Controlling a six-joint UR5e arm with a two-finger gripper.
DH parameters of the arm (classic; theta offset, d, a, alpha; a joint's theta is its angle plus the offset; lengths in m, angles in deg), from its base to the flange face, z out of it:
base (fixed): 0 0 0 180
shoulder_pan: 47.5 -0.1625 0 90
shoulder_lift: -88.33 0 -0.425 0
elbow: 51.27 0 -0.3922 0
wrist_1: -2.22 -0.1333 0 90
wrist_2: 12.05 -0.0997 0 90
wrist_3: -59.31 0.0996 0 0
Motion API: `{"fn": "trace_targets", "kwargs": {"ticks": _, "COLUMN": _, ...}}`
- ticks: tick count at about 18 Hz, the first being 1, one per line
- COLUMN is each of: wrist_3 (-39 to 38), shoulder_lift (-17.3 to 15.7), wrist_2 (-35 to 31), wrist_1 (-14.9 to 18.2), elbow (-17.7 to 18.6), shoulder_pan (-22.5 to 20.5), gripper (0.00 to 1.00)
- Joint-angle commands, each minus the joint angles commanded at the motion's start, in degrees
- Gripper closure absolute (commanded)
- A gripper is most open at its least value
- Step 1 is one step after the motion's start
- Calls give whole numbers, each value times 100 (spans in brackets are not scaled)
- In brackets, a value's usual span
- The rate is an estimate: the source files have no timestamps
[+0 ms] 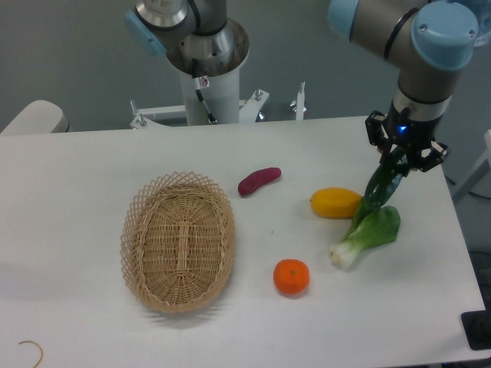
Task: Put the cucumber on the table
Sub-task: 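Lift the green cucumber held in the gripper off the bok choy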
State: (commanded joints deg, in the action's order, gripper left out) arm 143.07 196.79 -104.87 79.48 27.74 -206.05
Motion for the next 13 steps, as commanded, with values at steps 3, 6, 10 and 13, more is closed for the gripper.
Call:
{"fn": "trace_targets", "kwargs": {"ticks": 3, "wrist_3": 0, "shoulder_lift": 0, "wrist_2": 9, "wrist_1": 0, "elbow": 18, "shoulder_pan": 0, "gripper": 78}}
{"fn": "trace_targets", "kwargs": {"ticks": 6, "wrist_3": -52, "shoulder_lift": 26, "wrist_2": 9, "wrist_1": -9, "elbow": 53, "shoulder_pan": 9, "gripper": 78}}
{"fn": "trace_targets", "kwargs": {"ticks": 10, "wrist_3": -308, "shoulder_lift": 123, "wrist_2": -17, "wrist_1": -18, "elbow": 62, "shoulder_pan": 35, "gripper": 78}}
{"fn": "trace_targets", "kwargs": {"ticks": 13, "wrist_3": -596, "shoulder_lift": 228, "wrist_2": -26, "wrist_1": -280, "elbow": 166, "shoulder_pan": 175, "gripper": 78}}
